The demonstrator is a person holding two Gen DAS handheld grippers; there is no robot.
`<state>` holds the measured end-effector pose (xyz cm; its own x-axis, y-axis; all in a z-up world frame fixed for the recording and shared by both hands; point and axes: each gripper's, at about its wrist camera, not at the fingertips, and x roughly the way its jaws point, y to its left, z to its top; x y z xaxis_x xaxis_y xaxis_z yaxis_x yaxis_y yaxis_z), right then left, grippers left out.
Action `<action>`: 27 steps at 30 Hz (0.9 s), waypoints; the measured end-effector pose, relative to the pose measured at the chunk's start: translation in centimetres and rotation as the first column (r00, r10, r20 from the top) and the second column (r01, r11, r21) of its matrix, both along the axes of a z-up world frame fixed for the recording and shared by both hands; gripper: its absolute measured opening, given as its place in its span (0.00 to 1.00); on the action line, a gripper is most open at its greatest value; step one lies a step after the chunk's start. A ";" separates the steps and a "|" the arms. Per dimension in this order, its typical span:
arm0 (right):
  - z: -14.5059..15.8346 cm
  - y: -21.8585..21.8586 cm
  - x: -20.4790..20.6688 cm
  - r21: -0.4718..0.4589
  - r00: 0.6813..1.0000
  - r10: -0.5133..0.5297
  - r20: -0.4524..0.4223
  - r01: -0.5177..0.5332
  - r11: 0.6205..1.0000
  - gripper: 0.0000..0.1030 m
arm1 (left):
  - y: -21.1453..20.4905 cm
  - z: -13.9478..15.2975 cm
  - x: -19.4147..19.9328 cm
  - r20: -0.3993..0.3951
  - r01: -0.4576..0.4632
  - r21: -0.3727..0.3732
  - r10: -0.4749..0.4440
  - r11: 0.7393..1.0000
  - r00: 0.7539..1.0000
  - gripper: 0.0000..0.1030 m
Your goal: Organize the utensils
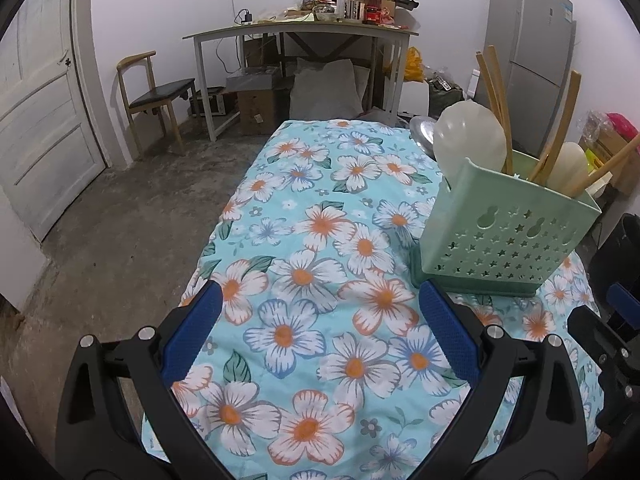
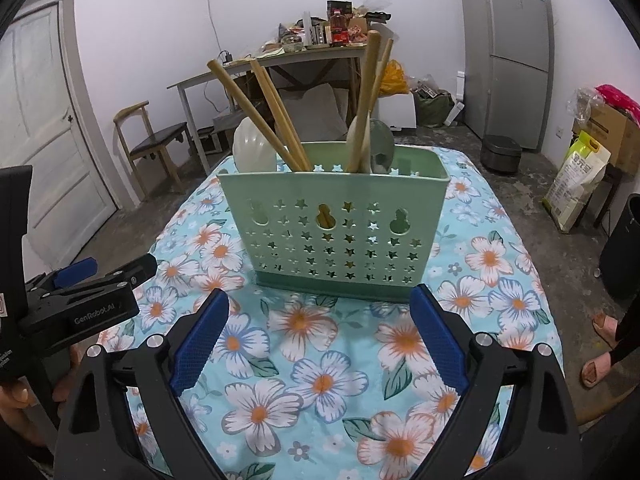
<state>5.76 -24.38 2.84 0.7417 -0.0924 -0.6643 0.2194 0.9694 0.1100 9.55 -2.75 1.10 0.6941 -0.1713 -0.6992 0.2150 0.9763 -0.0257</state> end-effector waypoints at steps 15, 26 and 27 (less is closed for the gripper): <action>-0.5 -0.2 1.4 0.008 1.000 -0.023 -0.018 0.023 1.000 0.90 | 0.0 -0.4 1.2 -0.025 -0.005 0.013 0.005 1.000 1.000 0.92; -0.5 0.0 2.1 -0.001 0.999 -0.025 -0.024 0.025 1.000 0.90 | 0.2 -0.5 2.1 -0.035 -0.020 -0.011 0.020 1.000 0.999 0.92; -0.5 0.0 2.1 -0.002 0.999 -0.025 -0.023 0.025 1.000 0.90 | 0.2 -0.5 2.2 -0.035 -0.021 -0.011 0.021 1.000 0.999 0.92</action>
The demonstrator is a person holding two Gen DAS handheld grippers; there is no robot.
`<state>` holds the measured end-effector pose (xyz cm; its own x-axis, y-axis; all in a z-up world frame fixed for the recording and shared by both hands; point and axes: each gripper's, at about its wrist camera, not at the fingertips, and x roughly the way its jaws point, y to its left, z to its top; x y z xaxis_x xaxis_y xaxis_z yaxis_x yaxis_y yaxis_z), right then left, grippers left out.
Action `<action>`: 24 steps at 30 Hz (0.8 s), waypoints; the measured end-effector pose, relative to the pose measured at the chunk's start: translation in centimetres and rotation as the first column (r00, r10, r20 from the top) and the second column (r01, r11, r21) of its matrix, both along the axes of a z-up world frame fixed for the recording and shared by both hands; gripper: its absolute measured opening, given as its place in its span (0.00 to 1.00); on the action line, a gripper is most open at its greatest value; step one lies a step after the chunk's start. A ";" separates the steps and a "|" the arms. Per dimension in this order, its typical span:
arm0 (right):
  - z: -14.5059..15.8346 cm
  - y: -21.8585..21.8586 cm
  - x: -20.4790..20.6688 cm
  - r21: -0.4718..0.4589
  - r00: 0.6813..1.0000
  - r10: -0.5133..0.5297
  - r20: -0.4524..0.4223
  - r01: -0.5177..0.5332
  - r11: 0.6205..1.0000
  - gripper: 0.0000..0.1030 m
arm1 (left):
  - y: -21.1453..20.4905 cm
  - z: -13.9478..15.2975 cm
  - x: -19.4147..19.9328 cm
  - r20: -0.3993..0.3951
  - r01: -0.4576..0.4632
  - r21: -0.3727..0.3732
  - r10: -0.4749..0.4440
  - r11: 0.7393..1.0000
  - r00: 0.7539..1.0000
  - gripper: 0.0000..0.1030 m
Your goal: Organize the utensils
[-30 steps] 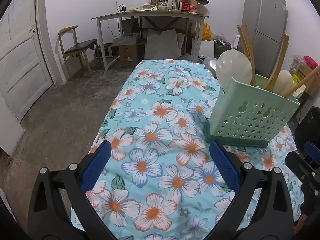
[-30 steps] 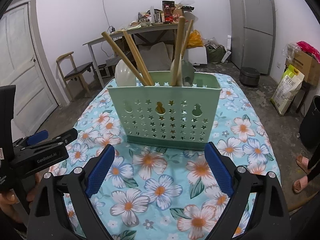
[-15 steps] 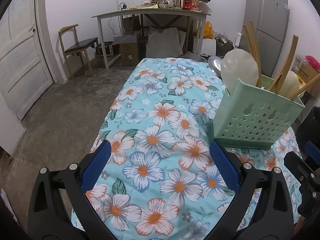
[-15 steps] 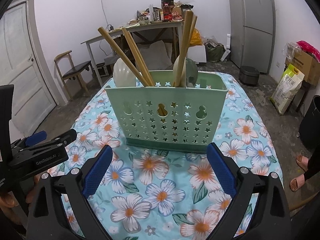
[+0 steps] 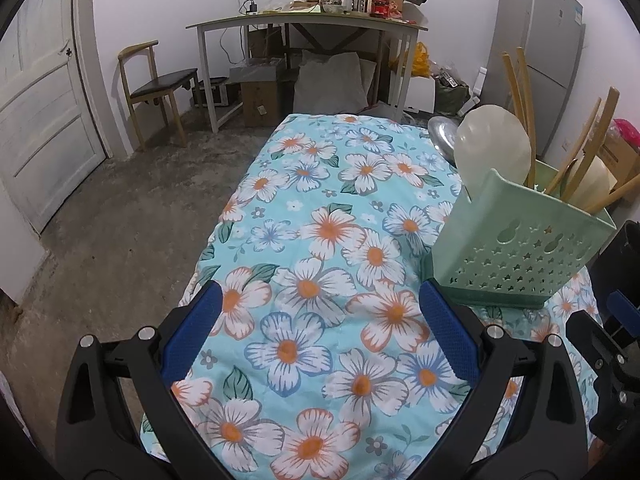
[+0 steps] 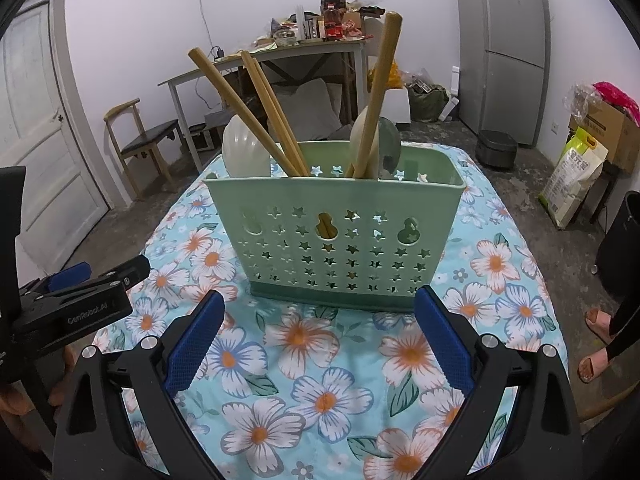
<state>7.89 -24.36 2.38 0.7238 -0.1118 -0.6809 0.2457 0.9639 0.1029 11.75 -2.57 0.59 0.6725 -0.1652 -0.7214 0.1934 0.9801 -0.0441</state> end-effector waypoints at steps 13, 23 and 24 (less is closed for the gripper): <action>-0.1 -0.2 0.1 0.004 1.000 -0.009 -0.007 0.009 1.000 0.91 | 0.0 0.1 0.1 0.010 -0.011 0.001 0.011 1.000 1.000 0.92; 0.0 0.0 -0.2 -0.033 1.000 -0.026 -0.001 0.026 0.999 0.94 | 0.2 0.3 0.0 0.022 -0.048 0.028 0.047 0.998 0.999 0.92; 0.0 0.0 -0.3 -0.039 1.000 -0.028 0.000 0.028 0.999 0.94 | 0.2 0.5 0.0 0.029 -0.055 0.036 0.054 0.998 0.998 0.92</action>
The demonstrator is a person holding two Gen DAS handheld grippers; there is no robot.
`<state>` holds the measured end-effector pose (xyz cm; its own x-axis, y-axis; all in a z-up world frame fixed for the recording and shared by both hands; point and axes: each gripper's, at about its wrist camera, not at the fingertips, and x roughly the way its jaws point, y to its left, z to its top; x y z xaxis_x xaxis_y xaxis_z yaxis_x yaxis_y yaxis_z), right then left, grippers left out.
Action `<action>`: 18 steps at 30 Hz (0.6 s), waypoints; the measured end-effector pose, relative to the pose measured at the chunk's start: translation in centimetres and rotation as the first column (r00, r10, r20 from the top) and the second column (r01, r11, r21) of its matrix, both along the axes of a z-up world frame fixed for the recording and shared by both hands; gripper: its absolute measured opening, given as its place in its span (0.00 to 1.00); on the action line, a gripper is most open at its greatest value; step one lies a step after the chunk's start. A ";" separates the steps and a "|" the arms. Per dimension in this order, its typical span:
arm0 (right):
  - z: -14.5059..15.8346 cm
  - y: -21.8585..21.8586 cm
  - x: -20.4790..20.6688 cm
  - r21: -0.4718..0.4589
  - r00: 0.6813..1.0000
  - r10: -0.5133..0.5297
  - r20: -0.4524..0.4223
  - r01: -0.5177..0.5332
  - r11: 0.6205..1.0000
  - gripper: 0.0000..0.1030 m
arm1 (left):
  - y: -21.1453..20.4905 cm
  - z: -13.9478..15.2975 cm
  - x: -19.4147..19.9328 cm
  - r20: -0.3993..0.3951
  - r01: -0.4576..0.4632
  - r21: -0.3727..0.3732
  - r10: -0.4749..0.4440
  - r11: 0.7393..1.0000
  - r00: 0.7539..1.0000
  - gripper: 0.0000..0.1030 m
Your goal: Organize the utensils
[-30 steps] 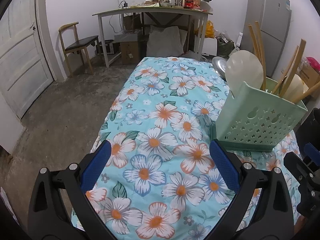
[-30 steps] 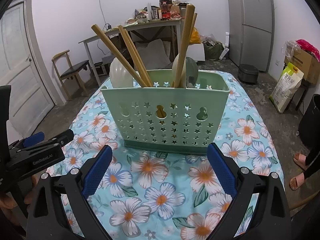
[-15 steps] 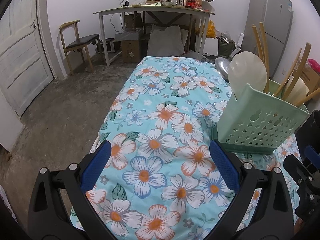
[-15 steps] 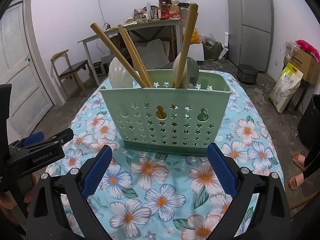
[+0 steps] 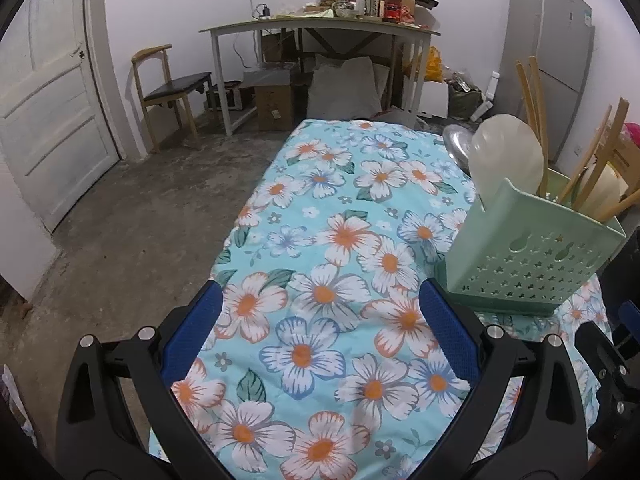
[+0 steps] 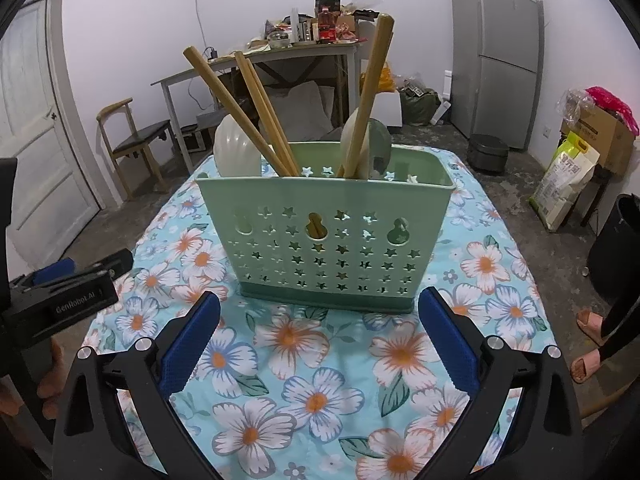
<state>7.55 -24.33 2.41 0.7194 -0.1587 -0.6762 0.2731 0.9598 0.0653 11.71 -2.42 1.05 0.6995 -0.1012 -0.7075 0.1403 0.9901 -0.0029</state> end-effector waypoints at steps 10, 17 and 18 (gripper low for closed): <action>1.5 -0.6 -0.5 -0.083 0.999 -0.041 0.033 0.044 0.996 0.94 | -1.4 1.8 -0.8 0.059 -0.019 0.053 0.016 0.998 0.998 0.92; 1.4 -1.1 -0.8 -0.116 0.997 -0.076 0.028 0.079 0.990 0.94 | -2.8 2.3 -1.0 0.032 0.029 0.059 -0.031 0.998 0.999 0.92; 1.4 -1.3 -0.8 -0.117 0.996 -0.084 0.027 0.087 0.989 0.94 | -2.9 2.3 -1.1 0.037 0.027 0.064 -0.029 0.998 0.999 0.92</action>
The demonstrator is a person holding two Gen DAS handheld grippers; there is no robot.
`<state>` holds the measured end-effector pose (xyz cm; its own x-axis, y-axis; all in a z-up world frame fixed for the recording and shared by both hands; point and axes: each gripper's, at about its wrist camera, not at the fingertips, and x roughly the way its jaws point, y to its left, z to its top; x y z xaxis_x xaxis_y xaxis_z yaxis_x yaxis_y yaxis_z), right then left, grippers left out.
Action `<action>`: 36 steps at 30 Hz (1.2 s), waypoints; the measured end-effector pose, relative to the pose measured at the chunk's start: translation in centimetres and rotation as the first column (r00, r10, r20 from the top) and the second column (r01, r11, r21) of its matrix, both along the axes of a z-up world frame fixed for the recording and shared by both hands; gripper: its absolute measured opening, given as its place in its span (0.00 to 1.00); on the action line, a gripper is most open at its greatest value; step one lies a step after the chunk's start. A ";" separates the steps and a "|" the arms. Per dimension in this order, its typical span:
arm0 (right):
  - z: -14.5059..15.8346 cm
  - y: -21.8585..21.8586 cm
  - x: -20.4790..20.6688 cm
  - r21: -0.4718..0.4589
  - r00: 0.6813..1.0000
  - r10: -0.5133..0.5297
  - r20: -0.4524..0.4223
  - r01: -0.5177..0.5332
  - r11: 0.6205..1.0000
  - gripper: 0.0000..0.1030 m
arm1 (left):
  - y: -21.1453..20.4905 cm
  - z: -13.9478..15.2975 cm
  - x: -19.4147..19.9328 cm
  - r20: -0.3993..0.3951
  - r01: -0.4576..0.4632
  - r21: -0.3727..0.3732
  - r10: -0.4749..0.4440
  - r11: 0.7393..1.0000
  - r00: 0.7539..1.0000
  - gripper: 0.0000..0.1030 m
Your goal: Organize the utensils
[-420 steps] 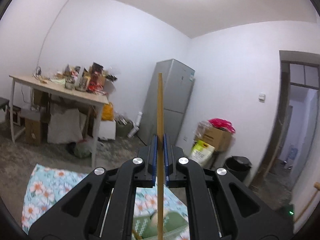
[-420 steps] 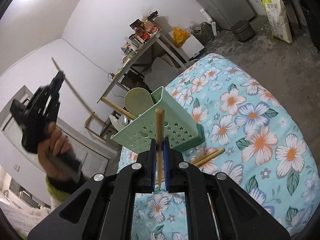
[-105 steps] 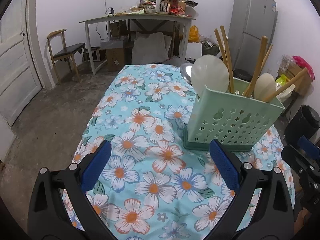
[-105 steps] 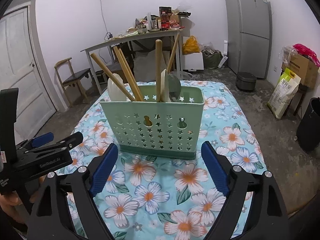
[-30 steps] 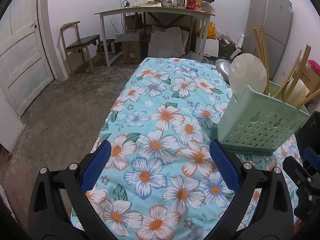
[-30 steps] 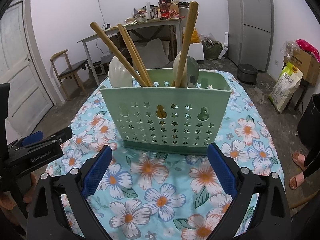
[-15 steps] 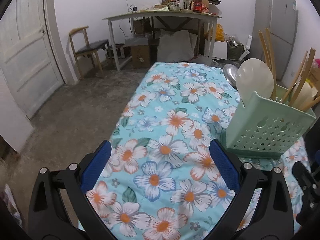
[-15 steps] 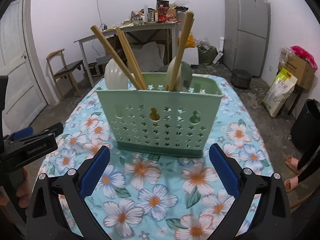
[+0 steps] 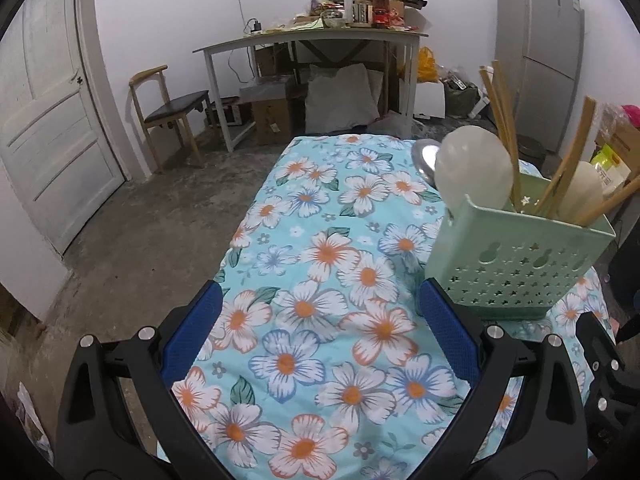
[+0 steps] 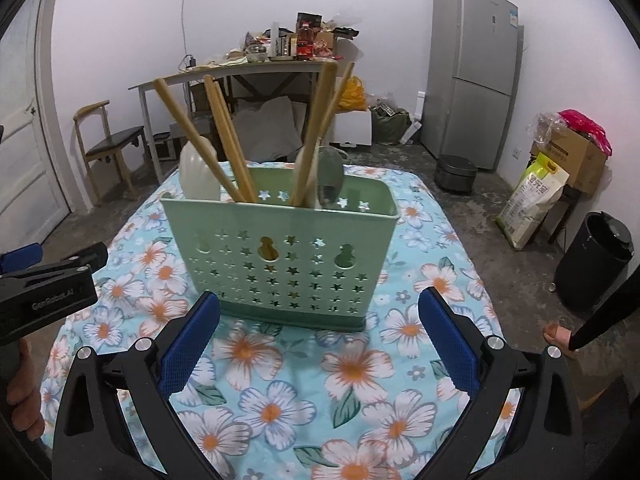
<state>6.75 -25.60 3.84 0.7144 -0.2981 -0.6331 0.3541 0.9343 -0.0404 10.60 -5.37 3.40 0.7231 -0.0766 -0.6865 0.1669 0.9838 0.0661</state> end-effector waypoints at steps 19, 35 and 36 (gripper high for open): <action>-0.9 -1.5 0.7 0.029 0.999 -0.043 -0.025 0.044 0.999 0.94 | -0.8 -1.1 0.8 -0.100 -0.008 -0.023 0.005 1.000 0.995 0.92; -0.6 -1.1 1.0 0.048 0.999 -0.028 -0.029 0.030 0.998 0.94 | -1.0 -1.5 0.7 -0.139 0.005 -0.025 -0.009 1.000 0.990 0.92; -0.6 -1.1 1.0 0.049 0.999 -0.028 -0.030 0.029 0.998 0.94 | -1.2 -1.5 0.6 -0.140 0.009 -0.023 -0.012 1.000 0.990 0.92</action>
